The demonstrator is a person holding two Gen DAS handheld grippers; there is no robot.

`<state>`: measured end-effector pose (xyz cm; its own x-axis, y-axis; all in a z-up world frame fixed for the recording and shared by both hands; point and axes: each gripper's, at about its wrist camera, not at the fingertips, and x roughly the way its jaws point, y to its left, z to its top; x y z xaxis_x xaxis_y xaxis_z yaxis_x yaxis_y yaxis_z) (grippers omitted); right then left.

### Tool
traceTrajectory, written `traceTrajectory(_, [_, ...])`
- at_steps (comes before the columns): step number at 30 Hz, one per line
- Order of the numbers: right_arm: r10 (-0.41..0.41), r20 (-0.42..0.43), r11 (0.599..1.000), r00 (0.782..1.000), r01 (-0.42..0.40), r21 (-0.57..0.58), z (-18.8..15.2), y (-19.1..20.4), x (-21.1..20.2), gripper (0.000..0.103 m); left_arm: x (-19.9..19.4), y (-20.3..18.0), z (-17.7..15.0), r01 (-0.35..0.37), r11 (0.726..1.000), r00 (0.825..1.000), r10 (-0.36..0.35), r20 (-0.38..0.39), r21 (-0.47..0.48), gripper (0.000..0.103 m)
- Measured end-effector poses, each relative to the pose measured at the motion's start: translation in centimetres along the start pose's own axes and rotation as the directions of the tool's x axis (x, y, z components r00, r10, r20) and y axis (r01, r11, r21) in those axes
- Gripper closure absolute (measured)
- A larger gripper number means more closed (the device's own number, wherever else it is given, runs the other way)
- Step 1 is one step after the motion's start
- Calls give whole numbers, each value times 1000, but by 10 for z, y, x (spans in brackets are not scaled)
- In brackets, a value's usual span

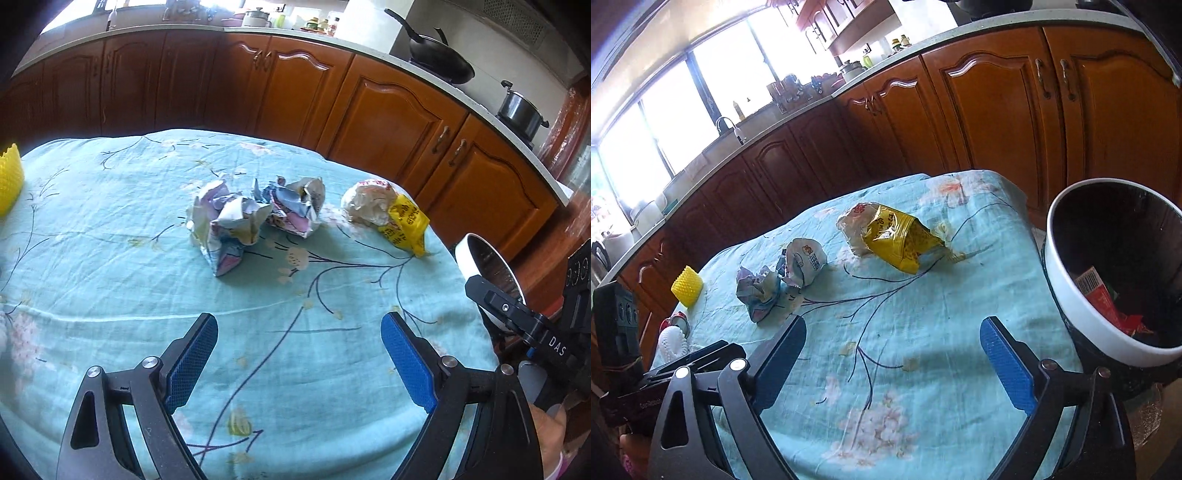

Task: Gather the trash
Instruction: 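Move both tools back toward the yellow wrapper and crumpled paper, then grasp the yellow wrapper with the right tool while the left grasps crumpled paper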

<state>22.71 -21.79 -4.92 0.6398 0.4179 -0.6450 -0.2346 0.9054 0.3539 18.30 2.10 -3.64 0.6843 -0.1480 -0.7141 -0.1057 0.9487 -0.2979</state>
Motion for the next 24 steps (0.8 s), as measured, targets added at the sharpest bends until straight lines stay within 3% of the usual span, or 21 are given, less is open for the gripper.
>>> traceTrajectory(12, [-18, 0, 997, 1000, 18, -75, 32, 7, 38, 7, 20, 31, 38, -111, 993, 993, 112, 47, -30, 12])
traceTrajectory(18, [-30, -4, 995, 1000, 30, -96, 50, 8, 58, 9, 45, 34, 54, -119, 993, 992, 119, 42, -22, 12])
traceTrajectory(21, [-45, -18, 994, 999, 43, -97, 56, 6, 71, 15, 58, 38, 58, -114, 993, 993, 116, 39, -29, 12])
traceTrajectory(23, [-57, -39, 995, 998, 53, -89, 58, 2, 81, 27, 67, 41, 59, -110, 993, 993, 111, 33, -33, 14])
traceTrajectory(24, [-59, -50, 995, 997, 55, -85, 58, 1, 84, 32, 69, 41, 59, -108, 994, 994, 109, 31, -30, 20])
